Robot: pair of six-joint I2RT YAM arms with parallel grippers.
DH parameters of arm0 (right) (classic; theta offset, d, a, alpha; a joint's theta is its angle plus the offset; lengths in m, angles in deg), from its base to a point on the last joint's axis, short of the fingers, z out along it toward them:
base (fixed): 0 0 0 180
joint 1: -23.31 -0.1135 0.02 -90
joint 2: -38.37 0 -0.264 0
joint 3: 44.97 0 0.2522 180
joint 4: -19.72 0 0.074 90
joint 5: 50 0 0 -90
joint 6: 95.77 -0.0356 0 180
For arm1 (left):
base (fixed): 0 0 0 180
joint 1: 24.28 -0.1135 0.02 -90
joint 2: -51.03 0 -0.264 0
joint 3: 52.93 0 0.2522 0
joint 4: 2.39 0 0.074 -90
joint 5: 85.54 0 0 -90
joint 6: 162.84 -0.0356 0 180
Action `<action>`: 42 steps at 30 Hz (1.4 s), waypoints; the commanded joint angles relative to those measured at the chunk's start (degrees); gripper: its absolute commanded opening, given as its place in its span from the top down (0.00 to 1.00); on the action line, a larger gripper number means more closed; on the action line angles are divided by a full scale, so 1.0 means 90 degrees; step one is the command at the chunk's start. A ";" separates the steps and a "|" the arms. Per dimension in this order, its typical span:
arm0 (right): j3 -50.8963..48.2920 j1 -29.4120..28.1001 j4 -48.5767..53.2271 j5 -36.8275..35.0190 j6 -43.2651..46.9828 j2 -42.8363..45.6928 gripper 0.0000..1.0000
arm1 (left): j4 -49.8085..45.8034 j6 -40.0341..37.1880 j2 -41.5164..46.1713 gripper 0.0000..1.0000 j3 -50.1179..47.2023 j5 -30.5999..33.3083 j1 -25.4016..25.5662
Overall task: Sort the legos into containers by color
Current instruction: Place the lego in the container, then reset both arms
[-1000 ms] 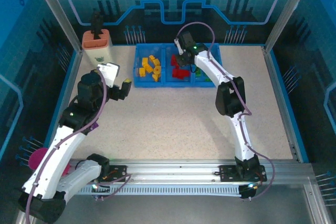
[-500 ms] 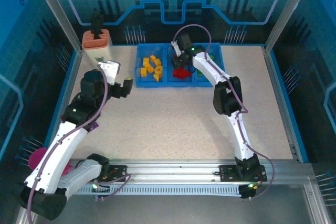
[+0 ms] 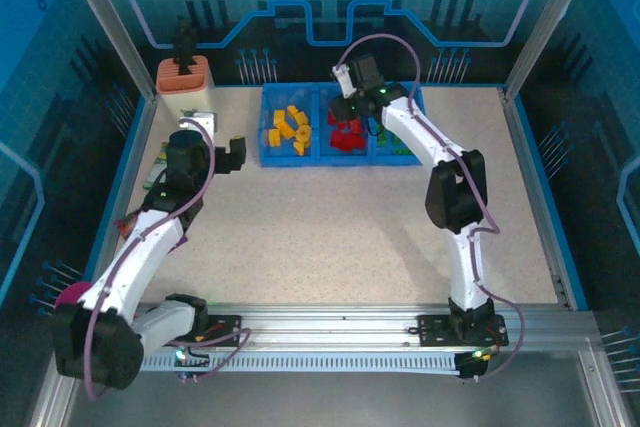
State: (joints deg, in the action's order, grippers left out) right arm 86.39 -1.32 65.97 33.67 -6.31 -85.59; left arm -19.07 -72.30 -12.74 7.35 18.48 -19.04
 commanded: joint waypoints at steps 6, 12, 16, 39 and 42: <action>-0.2120 0.0240 -0.0943 0.0785 0.0130 0.2084 0.01 | 0.3191 0.0118 -0.0602 0.01 -0.1829 -0.0415 -0.0804; -0.3681 0.0525 -0.1267 0.0623 -0.0008 0.3409 0.00 | 0.4529 0.0459 -0.1311 0.01 -0.2527 -0.0744 -0.0887; -0.4843 0.0739 -0.1722 0.0502 -0.0007 0.4298 0.00 | 0.5660 0.0474 -0.1912 0.01 -0.2895 -0.0861 -0.0885; -1.0997 0.2115 -0.8296 -0.0123 0.0440 0.5655 0.00 | 0.6247 0.0000 -0.2807 0.01 -0.2748 -0.1427 -0.0699; -1.1103 0.2142 -0.8793 -0.0114 0.0517 0.5476 0.00 | 0.6238 -0.0001 -0.2807 0.01 -0.2742 -0.1424 -0.0699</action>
State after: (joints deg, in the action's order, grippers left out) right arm -12.34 17.00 -1.46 31.66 -2.27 -34.73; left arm 36.80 -71.47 -38.18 -17.98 6.96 -25.54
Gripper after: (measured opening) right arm 0.997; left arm 0.993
